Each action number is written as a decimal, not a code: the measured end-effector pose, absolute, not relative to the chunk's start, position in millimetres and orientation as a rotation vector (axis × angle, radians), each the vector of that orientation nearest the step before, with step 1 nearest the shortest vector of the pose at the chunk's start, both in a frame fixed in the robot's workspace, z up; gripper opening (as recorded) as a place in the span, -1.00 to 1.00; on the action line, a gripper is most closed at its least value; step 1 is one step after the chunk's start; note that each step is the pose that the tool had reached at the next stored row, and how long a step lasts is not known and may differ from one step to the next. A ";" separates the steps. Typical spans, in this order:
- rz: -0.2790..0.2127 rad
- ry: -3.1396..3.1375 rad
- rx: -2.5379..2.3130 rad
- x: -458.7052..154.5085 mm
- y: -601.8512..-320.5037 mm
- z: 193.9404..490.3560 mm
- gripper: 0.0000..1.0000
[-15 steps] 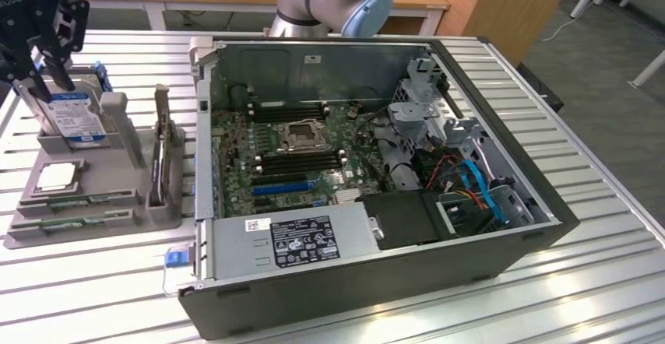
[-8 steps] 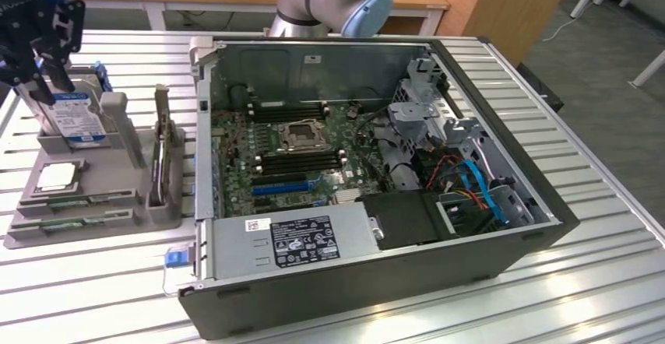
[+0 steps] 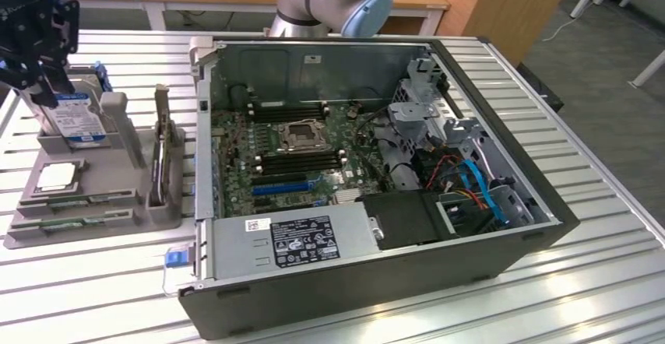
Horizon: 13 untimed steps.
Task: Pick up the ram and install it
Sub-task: 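Pick up the ram and move it above insertion slot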
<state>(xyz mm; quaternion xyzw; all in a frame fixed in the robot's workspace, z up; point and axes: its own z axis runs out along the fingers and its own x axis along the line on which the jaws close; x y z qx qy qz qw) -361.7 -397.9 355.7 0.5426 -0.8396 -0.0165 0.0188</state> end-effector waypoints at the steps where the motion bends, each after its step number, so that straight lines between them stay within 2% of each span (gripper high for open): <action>1: -0.051 -2.591 1.708 -361.7 -397.9 355.3 -0.36; 13: -0.044 -2.387 1.978 -361.7 -397.9 350.8 -0.36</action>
